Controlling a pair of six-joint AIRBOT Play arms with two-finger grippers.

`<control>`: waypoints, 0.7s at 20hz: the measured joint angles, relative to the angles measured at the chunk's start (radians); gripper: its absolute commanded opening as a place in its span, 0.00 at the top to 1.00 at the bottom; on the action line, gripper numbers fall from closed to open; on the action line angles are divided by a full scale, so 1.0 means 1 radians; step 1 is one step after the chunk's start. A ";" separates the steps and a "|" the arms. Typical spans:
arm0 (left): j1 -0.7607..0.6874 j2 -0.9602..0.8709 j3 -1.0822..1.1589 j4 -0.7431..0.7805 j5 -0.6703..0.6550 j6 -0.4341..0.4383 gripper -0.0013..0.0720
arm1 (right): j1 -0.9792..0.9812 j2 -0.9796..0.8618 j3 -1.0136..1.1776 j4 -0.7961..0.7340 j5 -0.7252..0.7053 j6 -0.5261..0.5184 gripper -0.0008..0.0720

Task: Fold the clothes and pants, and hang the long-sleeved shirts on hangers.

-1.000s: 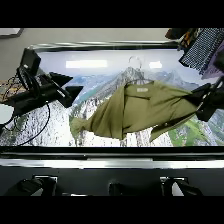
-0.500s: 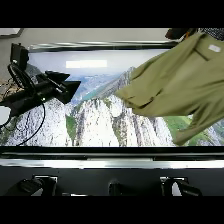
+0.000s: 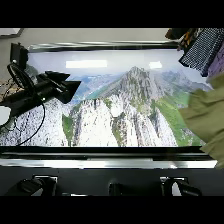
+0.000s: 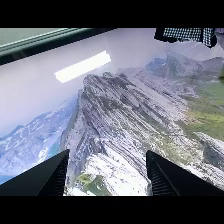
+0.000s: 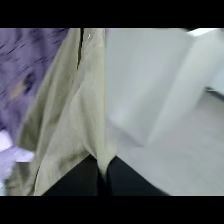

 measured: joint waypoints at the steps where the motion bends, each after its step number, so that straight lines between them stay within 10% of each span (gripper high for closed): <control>1: 0.000 -0.001 0.000 0.000 0.000 0.000 0.23 | 0.000 -0.008 0.010 -0.062 0.006 0.034 0.96; 14: 0.000 -0.002 0.000 0.001 0.000 -0.002 0.23 | 0.000 -0.290 0.233 -0.507 -0.077 0.314 0.96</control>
